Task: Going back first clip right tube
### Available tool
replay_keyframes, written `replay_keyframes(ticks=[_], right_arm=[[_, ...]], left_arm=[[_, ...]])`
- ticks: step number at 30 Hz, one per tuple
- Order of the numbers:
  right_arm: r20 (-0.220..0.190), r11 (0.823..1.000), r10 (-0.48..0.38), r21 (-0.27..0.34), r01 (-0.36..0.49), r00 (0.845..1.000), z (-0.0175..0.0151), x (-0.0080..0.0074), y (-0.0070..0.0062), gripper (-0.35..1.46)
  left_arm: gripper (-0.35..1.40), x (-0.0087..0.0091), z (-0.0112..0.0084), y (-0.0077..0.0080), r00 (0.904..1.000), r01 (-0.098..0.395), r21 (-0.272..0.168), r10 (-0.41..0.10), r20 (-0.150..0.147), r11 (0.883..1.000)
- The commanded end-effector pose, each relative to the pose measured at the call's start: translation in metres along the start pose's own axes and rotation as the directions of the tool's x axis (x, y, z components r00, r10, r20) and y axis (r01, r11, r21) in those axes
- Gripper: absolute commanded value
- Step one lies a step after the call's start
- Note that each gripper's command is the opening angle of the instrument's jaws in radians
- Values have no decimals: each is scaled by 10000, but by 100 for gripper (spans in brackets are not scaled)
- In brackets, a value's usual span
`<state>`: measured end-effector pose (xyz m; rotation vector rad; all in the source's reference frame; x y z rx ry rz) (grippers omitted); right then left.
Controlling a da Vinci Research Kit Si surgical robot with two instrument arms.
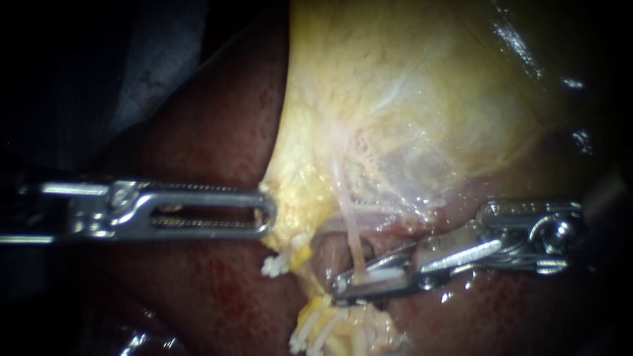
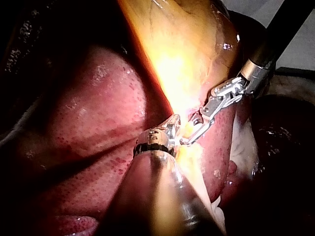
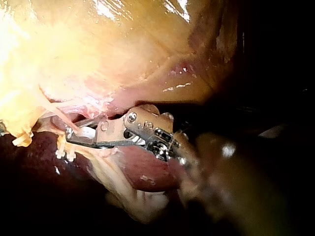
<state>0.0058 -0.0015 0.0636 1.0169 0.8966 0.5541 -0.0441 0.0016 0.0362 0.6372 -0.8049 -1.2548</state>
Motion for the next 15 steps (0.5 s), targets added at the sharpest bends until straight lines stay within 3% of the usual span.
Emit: replay_keyframes(ticks=[1,13,15], right_arm=[[-1,10000,0,0,0,10000,0,0,0,-35],[0,10000,1,0,-1,10000,1,1,-1,-35],[-62,10000,3,-66,-4,10000,2,1,-2,-13]], left_arm=[[-35,0,0,0,10000,-2,3,2,4,10000],[-35,0,0,0,10000,-1,2,1,5,10000],[-35,0,0,0,10000,-1,2,1,5,10000]])
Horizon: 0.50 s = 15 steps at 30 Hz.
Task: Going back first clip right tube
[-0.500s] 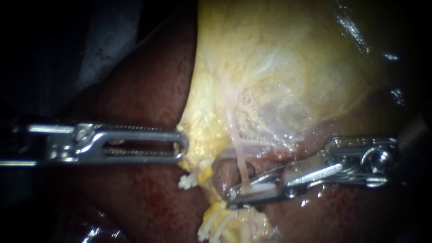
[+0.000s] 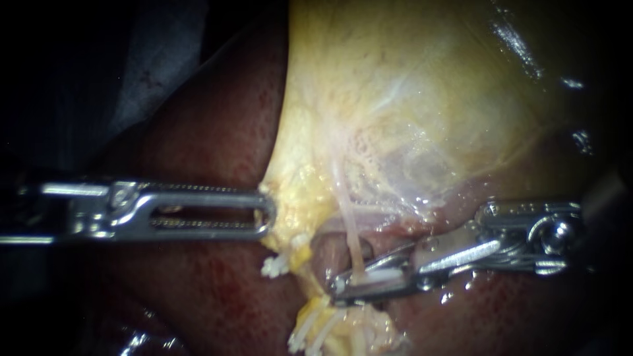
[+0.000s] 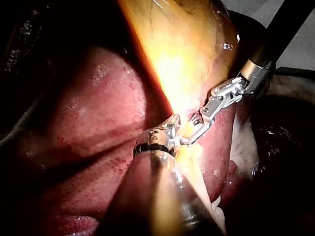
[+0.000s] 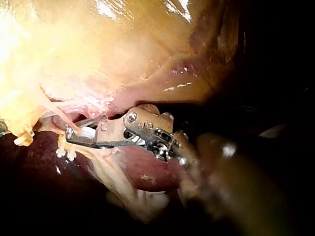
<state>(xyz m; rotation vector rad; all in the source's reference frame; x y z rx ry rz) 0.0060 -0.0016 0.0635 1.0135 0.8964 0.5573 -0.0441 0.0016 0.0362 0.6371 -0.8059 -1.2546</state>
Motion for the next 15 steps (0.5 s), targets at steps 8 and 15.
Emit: replay_keyframes(ticks=[8,15], right_arm=[[-607,9996,-294,-17,293,9977,1,10,-6,39],[-705,9975,-710,-89,705,9950,-4,16,-11,46]], left_arm=[[-35,0,0,0,10000,2,-4,-2,-1,10000],[-35,0,0,0,10000,2,-4,-2,-1,10000]])
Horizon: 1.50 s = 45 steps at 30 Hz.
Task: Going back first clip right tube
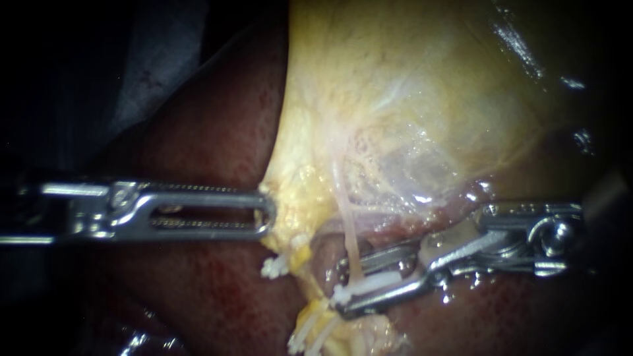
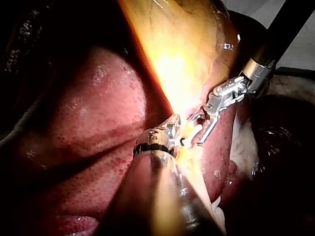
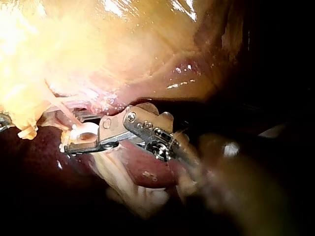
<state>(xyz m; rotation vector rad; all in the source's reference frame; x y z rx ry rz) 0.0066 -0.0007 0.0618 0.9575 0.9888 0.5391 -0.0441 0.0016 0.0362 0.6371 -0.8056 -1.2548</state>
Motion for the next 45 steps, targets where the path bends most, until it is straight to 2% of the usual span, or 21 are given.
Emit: replay_keyframes(ticks=[1,15,22,32,42,45], right_arm=[[1,10000,-60,3,60,10000,-1,0,-1,47],[-155,9937,-1124,-67,1123,9935,-46,14,-26,48],[-380,9826,-1826,-418,1810,9825,-75,33,-27,51],[-506,9773,-2040,-694,2004,9777,-88,36,-27,58],[-685,9627,-2530,-1164,2441,9650,-122,71,-35,60],[-684,9612,-2594,-1157,2506,9633,-129,76,-39,60]], left_arm=[[-35,0,0,0,10000,1,-2,-1,1,10000],[-35,-1,0,2,10000,-4,3,4,-3,10000],[-35,-1,1,3,10000,-9,2,9,-2,10000],[-35,0,2,4,10000,-12,-2,12,1,10000],[-35,-1,2,5,10000,-17,2,17,-2,10000],[-35,-1,2,5,10000,-17,2,17,-2,10000]])
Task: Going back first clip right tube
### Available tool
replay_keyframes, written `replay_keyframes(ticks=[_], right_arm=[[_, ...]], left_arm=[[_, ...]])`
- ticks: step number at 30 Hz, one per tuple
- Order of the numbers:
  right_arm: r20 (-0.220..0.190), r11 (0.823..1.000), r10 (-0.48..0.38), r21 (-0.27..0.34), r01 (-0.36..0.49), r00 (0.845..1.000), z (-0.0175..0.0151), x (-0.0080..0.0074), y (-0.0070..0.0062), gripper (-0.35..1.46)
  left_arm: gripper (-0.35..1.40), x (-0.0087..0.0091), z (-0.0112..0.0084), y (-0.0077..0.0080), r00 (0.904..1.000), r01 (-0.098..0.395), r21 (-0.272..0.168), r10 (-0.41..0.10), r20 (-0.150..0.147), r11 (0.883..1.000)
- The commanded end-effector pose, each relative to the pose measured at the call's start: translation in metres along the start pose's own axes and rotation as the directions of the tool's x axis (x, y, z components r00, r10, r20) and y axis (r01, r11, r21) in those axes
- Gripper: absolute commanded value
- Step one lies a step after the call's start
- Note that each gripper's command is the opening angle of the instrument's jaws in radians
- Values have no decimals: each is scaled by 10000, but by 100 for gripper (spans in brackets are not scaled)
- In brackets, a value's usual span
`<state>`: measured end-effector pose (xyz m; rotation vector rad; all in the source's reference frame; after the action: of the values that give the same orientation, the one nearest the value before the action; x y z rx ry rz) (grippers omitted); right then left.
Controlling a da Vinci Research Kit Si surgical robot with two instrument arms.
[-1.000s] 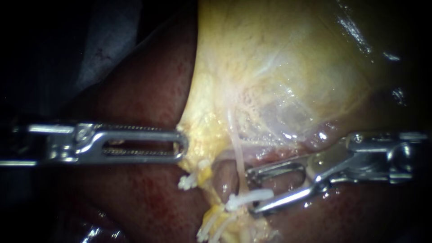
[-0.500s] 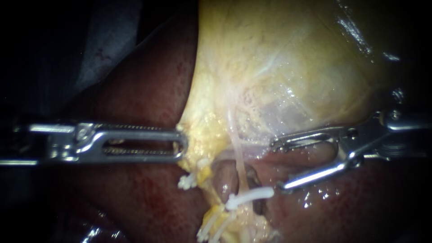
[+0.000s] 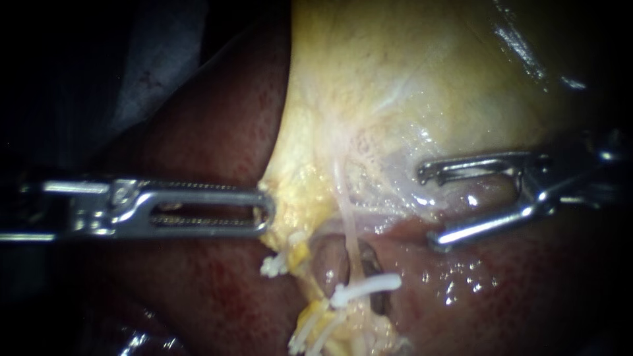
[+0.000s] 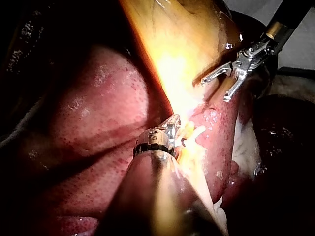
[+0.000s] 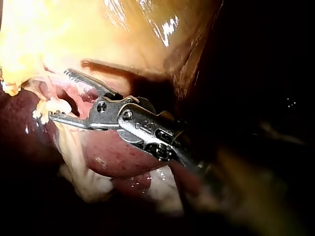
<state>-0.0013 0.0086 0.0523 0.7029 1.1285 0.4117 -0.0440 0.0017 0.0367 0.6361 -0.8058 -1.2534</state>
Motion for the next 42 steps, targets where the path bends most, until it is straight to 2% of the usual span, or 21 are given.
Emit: replay_keyframes(ticks=[1,13,18,23,30,36,42], right_arm=[[1,10000,17,8,-17,10000,-1,1,0,60],[-1,10000,-40,4,40,10000,0,1,-2,60],[0,10000,-41,5,41,10000,0,1,-2,60],[0,10000,-42,7,42,10000,-1,1,-3,60],[0,10000,-42,7,42,10000,-1,1,-2,60],[1,10000,-44,10,44,10000,-2,0,-2,60],[1,10000,-45,9,45,10000,-2,0,-2,60]], left_arm=[[-35,0,0,0,10000,0,3,0,-1,10000],[-35,0,9,7,10000,-20,-30,20,28,10000],[-35,5,30,19,9999,-85,-121,86,104,9999],[-35,10,55,28,9999,-145,-77,145,60,9999],[-35,14,79,22,9999,-164,43,164,-52,9999],[-35,16,83,13,9998,-158,81,159,-85,9998],[-35,16,83,12,9998,-162,86,163,-90,9998]])
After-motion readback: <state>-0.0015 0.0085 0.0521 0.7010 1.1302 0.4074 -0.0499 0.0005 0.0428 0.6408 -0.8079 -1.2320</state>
